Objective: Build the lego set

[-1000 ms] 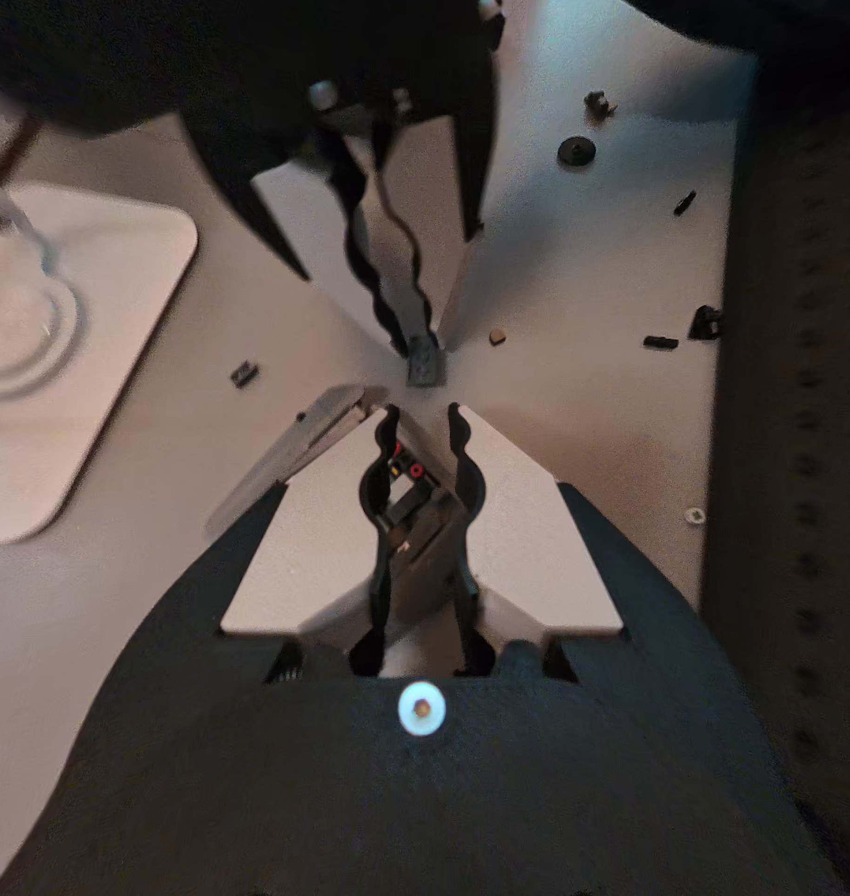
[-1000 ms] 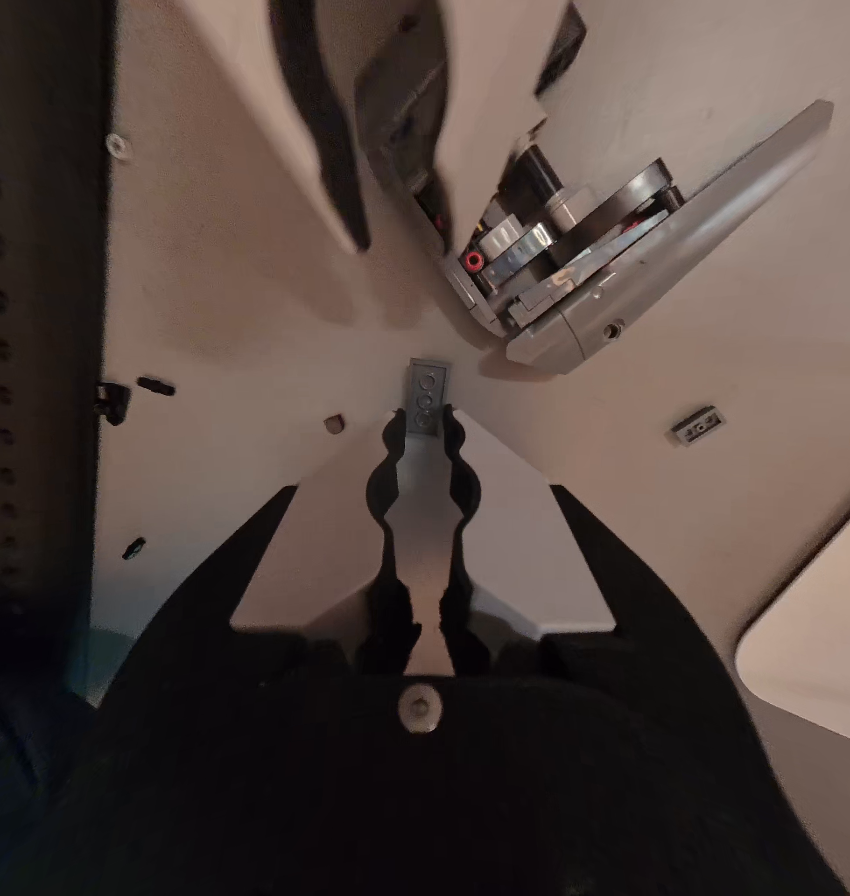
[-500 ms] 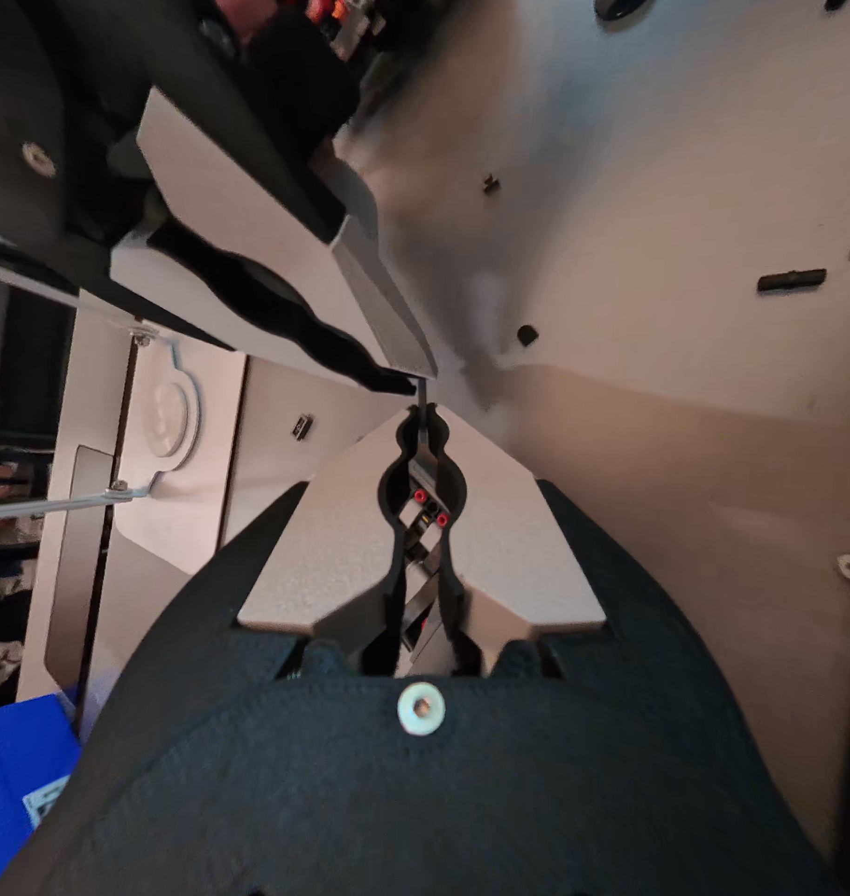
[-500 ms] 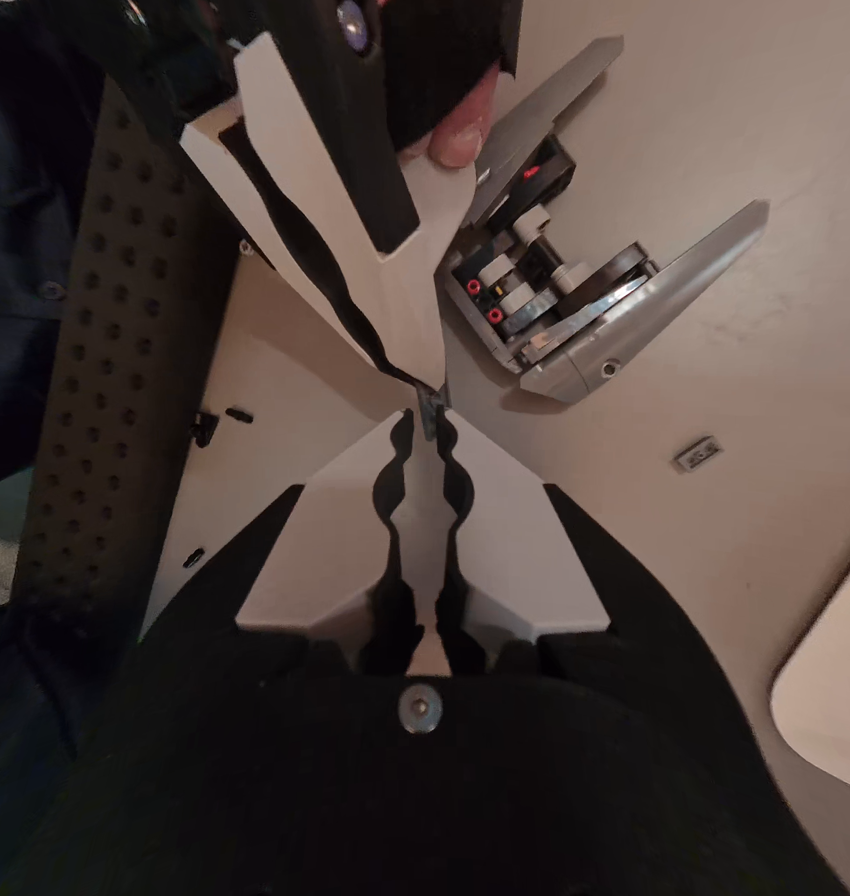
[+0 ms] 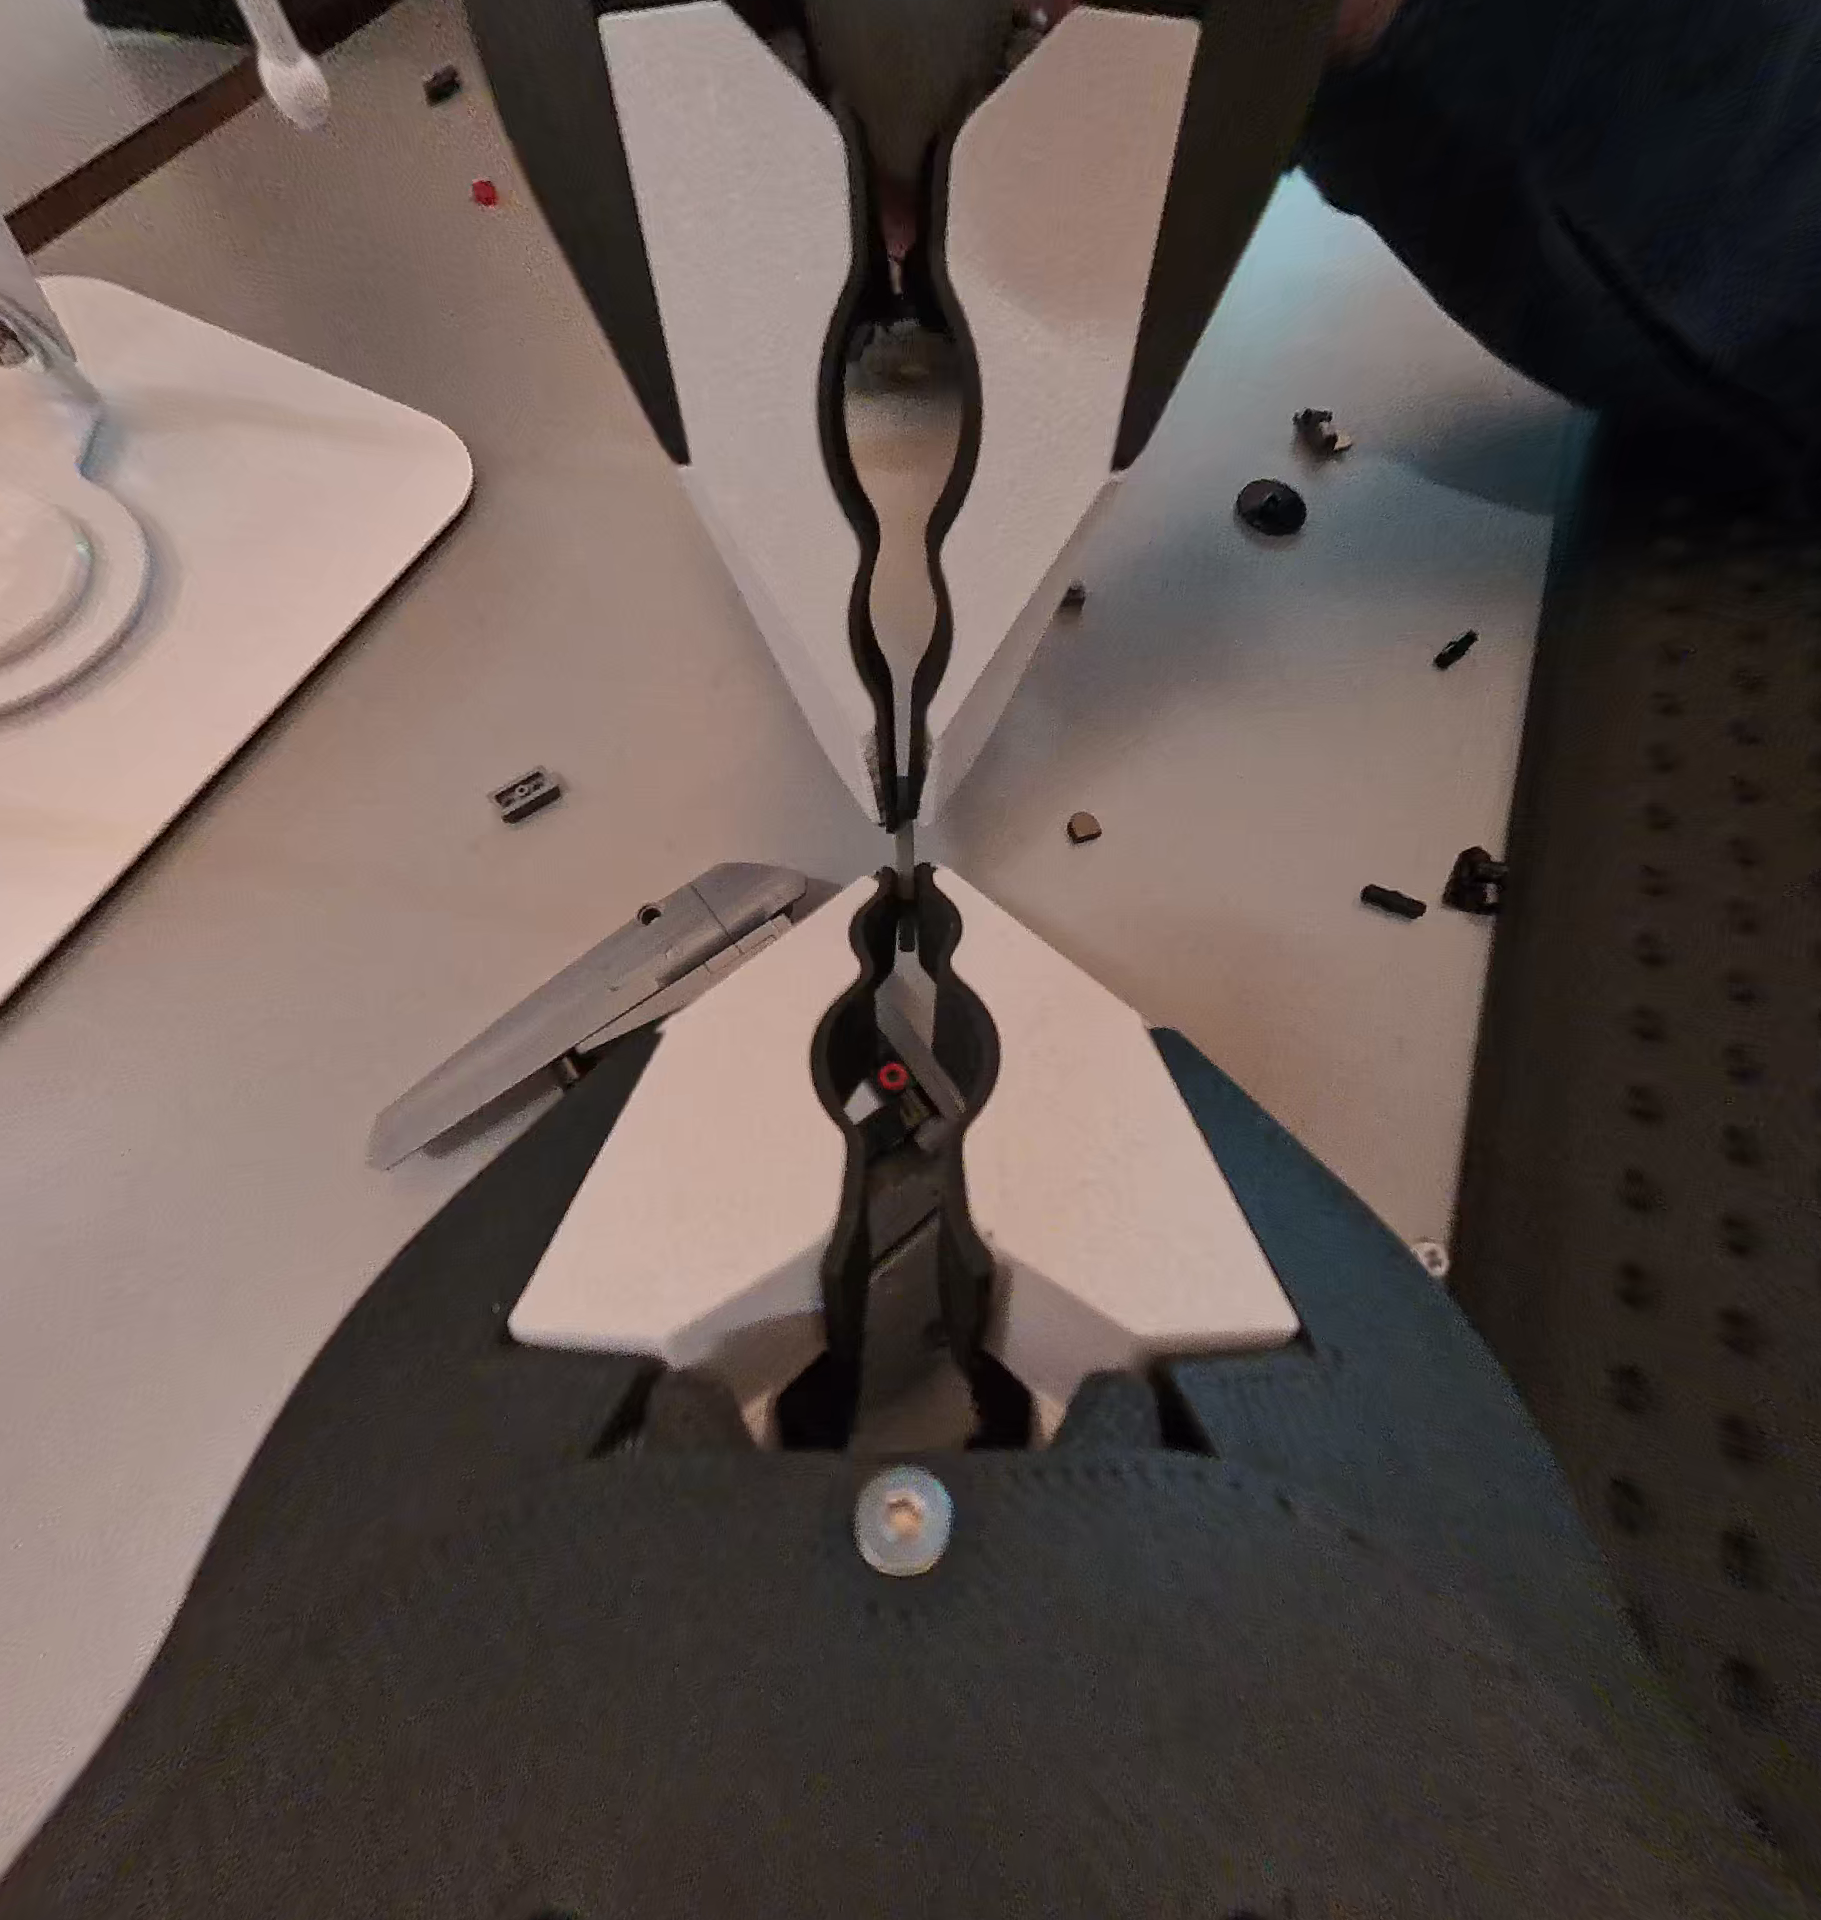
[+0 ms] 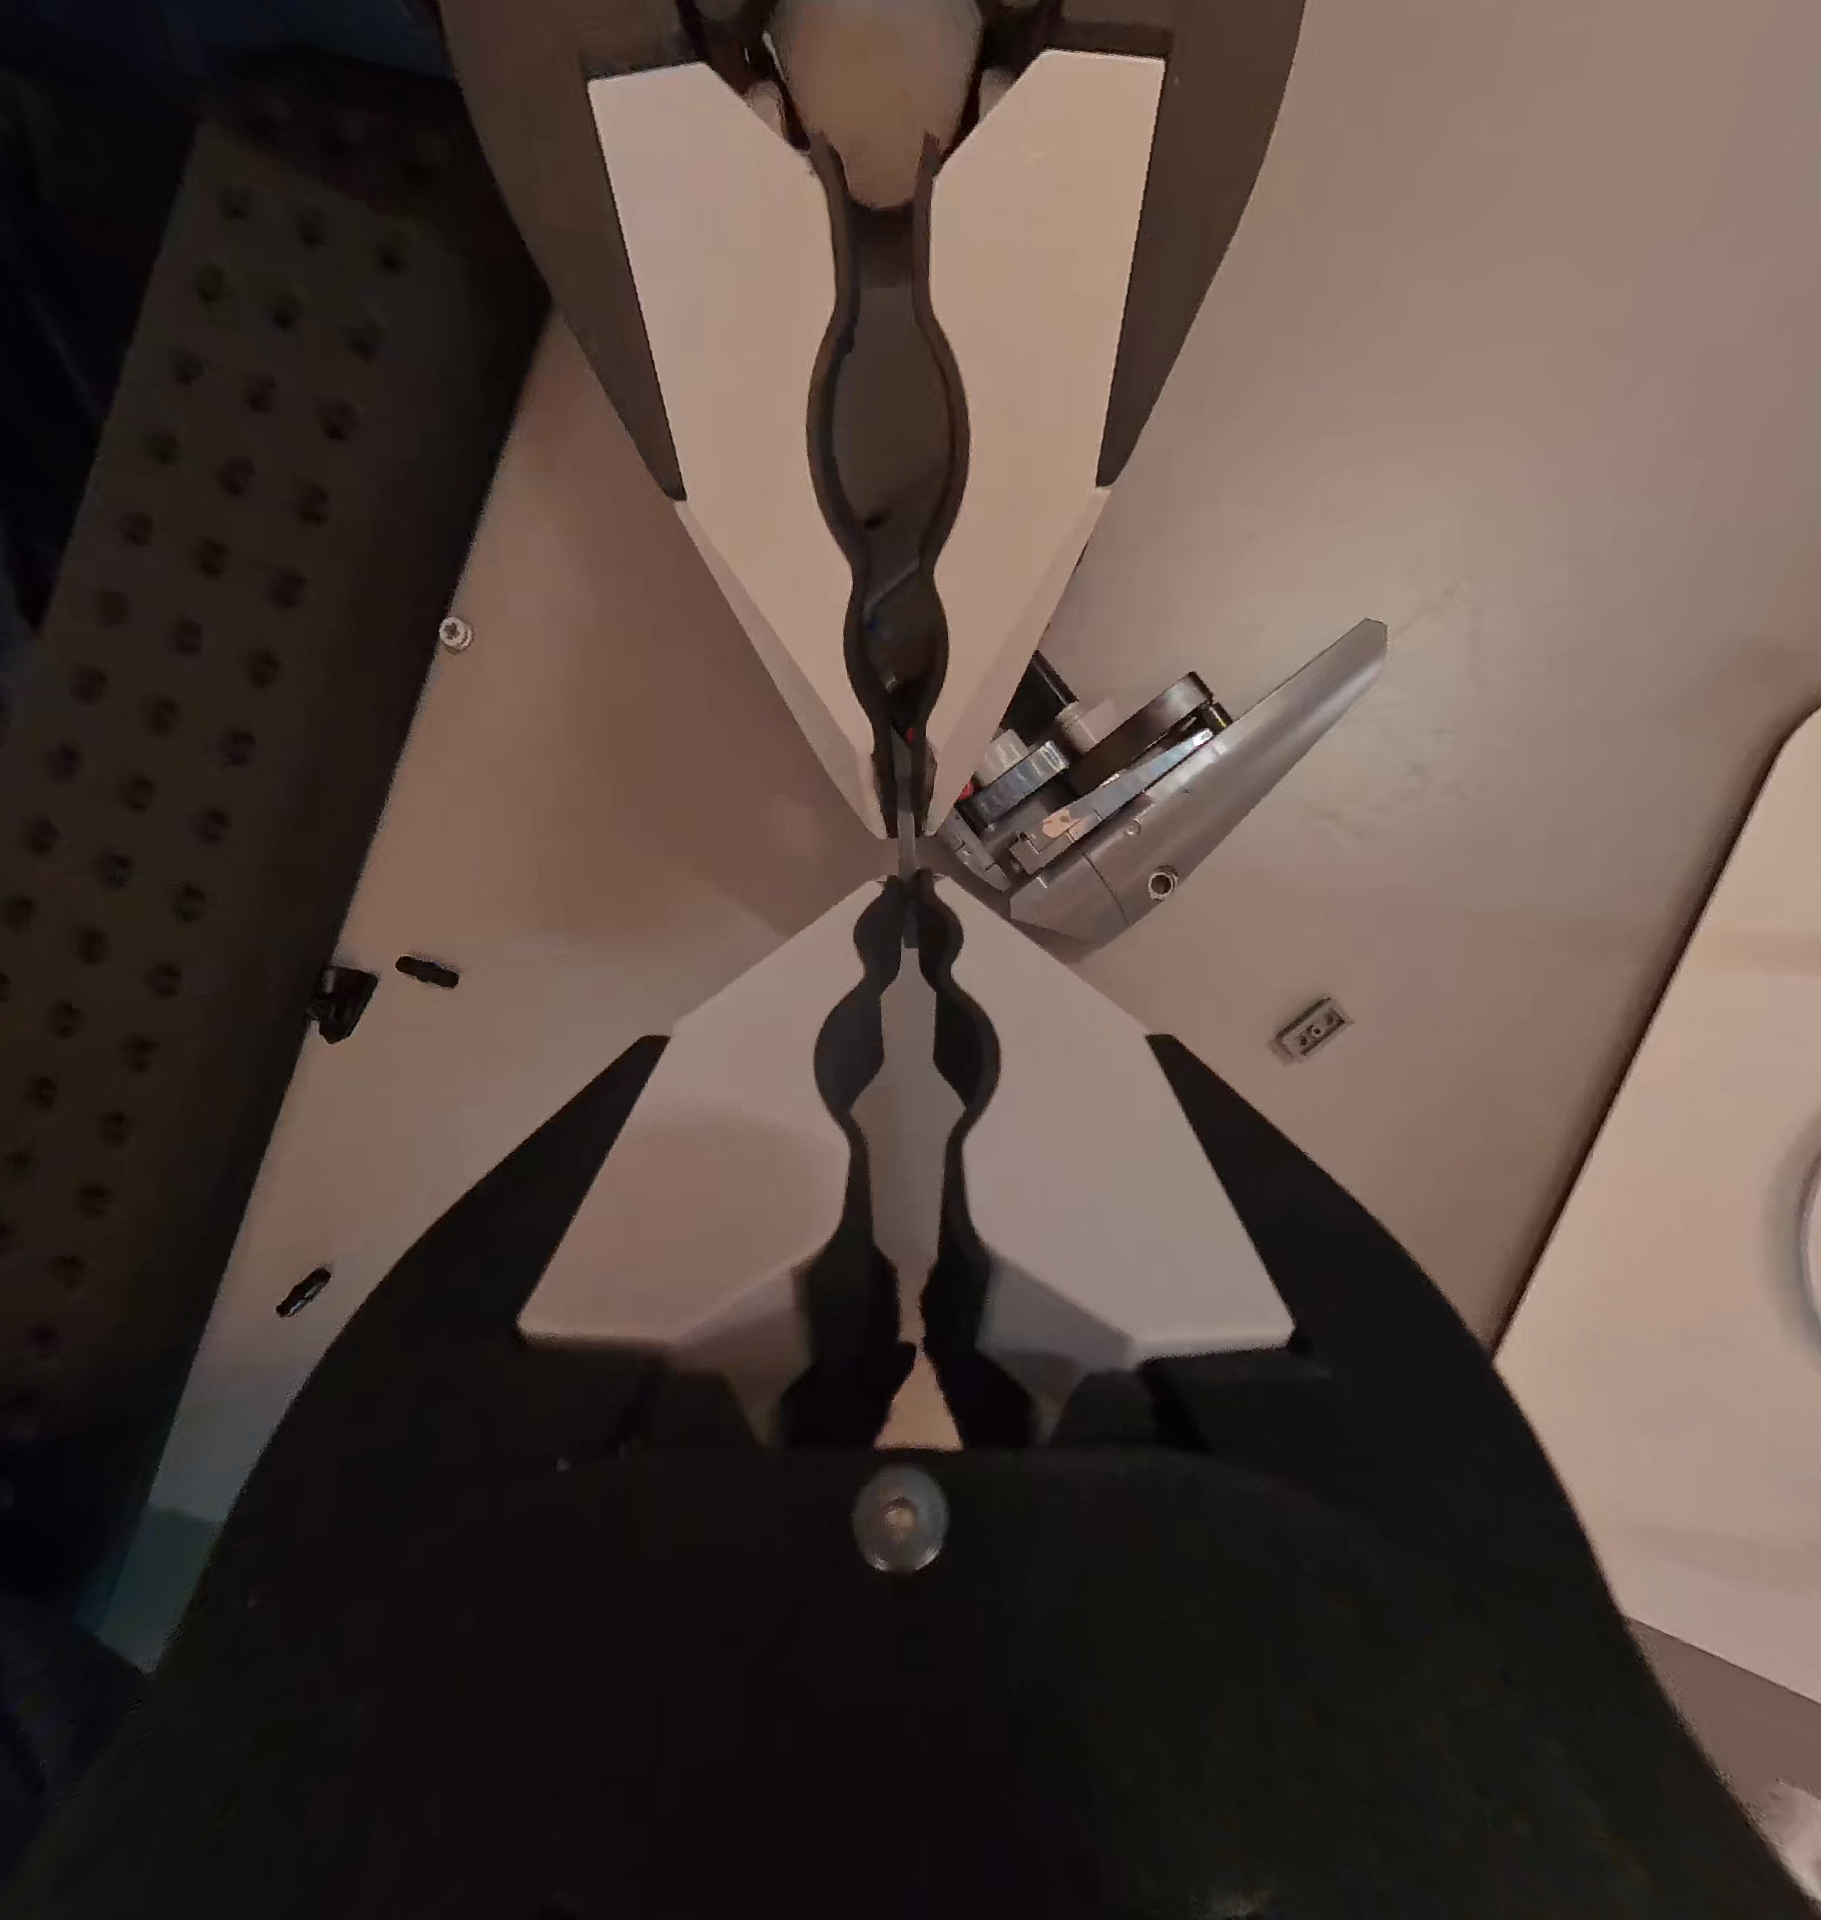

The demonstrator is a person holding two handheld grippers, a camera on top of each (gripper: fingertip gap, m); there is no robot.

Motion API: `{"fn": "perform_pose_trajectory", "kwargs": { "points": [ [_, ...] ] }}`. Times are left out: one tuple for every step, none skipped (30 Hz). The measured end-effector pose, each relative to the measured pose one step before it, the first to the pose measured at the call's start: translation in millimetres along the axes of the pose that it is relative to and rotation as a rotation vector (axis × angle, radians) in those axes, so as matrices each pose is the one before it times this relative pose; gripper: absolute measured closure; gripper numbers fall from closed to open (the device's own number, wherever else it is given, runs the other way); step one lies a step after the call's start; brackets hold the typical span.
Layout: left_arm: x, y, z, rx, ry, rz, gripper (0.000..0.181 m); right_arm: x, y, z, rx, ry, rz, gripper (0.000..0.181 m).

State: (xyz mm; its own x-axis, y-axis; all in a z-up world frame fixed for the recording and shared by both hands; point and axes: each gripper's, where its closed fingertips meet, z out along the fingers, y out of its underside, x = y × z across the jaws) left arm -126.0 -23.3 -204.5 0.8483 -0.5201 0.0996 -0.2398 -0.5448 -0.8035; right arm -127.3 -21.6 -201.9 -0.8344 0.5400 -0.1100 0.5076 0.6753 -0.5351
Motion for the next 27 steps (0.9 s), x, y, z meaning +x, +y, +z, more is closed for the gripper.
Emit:
{"fn": "perform_pose_trajectory", "kwargs": {
  "points": [
    [-1.09,-0.67,-0.9,0.0091,0.0034,-0.0204,0.18,0.45,-1.03,-0.37,0.0094,-0.001,0.0046,0.181],
    [-0.91,-1.96,-1.78,0.0159,0.0013,-0.0141,0.18,0.41,-0.85,-0.31,0.0059,-0.001,0.0067,0.176],
    [-0.13,-2.72,-2.63,0.0216,0.0078,-0.0208,0.18,0.7,0.37,0.26,-0.0034,0.0034,0.0026,0.169],
    [-0.14,-2.09,-2.58,0.0204,0.0086,-0.0283,0.18,0.14,0.65,1.3,-0.007,0.0045,-0.0079,0.167],
    [-0.2,-0.36,-1.94,0.0144,0.0086,-0.0305,0.18,0.01,-0.07,2.27,-0.0054,0.0054,-0.0134,0.167],
    [0.31,2.35,-1.24,0.0014,0.0128,-0.0335,0.18,0.75,-1.46,2.47,-0.0001,0.0077,-0.0104,0.169],
    [0.35,3.43,-0.72,-0.0023,0.0112,-0.0328,0.18,0.56,-2.51,2.52,0.0039,0.0036,-0.0074,0.175],
    [-1.51,3.04,-1.07,0.0002,-0.0091,-0.025,0.18,0.65,-1.97,2.81,0.001,0.0028,-0.0059,0.178],
    [-1.32,2.7,-1.53,-0.0007,-0.0128,-0.0142,0.18,0.58,-1.26,3.41,-0.0009,0.0006,-0.0001,0.178],
    [-0.42,2.92,-1.57,-0.0029,-0.0057,-0.0097,0.18,-0.65,-1.2,3.61,0.0004,-0.0111,0.0075,0.179],
    [-0.54,2.99,-0.87,-0.0018,-0.0007,-0.0167,0.179,-0.76,-0.49,3.55,-0.0032,-0.0124,0.008,0.18],
    [-0.14,3.39,-0.07,-0.0053,0.0064,-0.018,0.179,-0.88,0.16,3.01,-0.0071,-0.0064,0.0004,0.18],
    [0.32,3.08,0.32,-0.0084,0.0053,-0.0073,0.179,-0.9,0.33,2.38,-0.0091,-0.0002,-0.0078,0.18],
    [-0.08,1.98,0.08,-0.0097,-0.0034,0.0025,0.178,-0.32,0.19,1.66,-0.0096,0.0059,-0.0095,0.18],
    [-0.72,0.62,-0.38,-0.007,-0.0124,0.011,0.178,0.16,-0.32,0.9,-0.0084,0.0074,-0.0047,0.18],
    [-0.23,0.08,-0.49,-0.0031,-0.0136,0.0212,0.178,-0.18,-0.06,0.29,-0.0077,0.0017,0.0006,0.181],
    [-1.13,-0.16,-0.71,-0.003,-0.02,0.0208,0.176,-0.19,0.81,0.26,-0.0093,0.0025,-0.0011,0.18],
    [-1.41,0.07,-0.58,-0.0074,-0.0238,0.0256,0.174,0.51,1.74,0.47,-0.0139,0.0079,-0.0049,0.18],
    [0.55,-0.88,-0.44,-0.0013,-0.0186,0.0381,0.174,0.4,2.72,1.05,-0.0187,0.0055,-0.0036,0.181],
    [0.33,-0.48,-0.23,-0.0031,-0.0175,0.029,0.174,-0.57,2.42,1.51,-0.0171,-0.0016,-0.0022,0.181],
    [-0.95,1.56,0.77,-0.0144,-0.0148,0.0123,0.174,-0.52,1.0,1.45,-0.0091,-0.0012,-0.0038,0.18],
    [0.65,2.9,1.9,-0.0194,0.0018,0.0066,0.174,0.3,-0.44,0.91,-0.0005,0.0024,-0.003,0.181],
    [1.43,2.7,2.12,-0.0159,0.0084,0.0036,0.173,-0.77,-1.38,0.59,0.0045,-0.0043,-0.0011,0.181],
    [-0.72,2.51,1.5,-0.0158,-0.0043,-0.0001,0.175,-0.54,-1.08,0.35,0.0019,-0.0022,-0.0023,0.181],
    [1.18,0.61,0.53,-0.0045,0.0079,0.0014,0.179,0.44,0.04,0.35,-0.0033,0.0052,-0.0027,0.181],
    [0.23,0.24,0.15,-0.0015,0.0023,-0.0004,0.179,0.08,-0.01,0.12,-0.0016,0.001,-0.0001,0.181],
    [-0.35,0.2,-0.16,-0.0003,-0.0006,-0.0029,0.179,0.38,-0.29,0.0,0.002,0.0005,0.0026,0.181]
  ]
}}
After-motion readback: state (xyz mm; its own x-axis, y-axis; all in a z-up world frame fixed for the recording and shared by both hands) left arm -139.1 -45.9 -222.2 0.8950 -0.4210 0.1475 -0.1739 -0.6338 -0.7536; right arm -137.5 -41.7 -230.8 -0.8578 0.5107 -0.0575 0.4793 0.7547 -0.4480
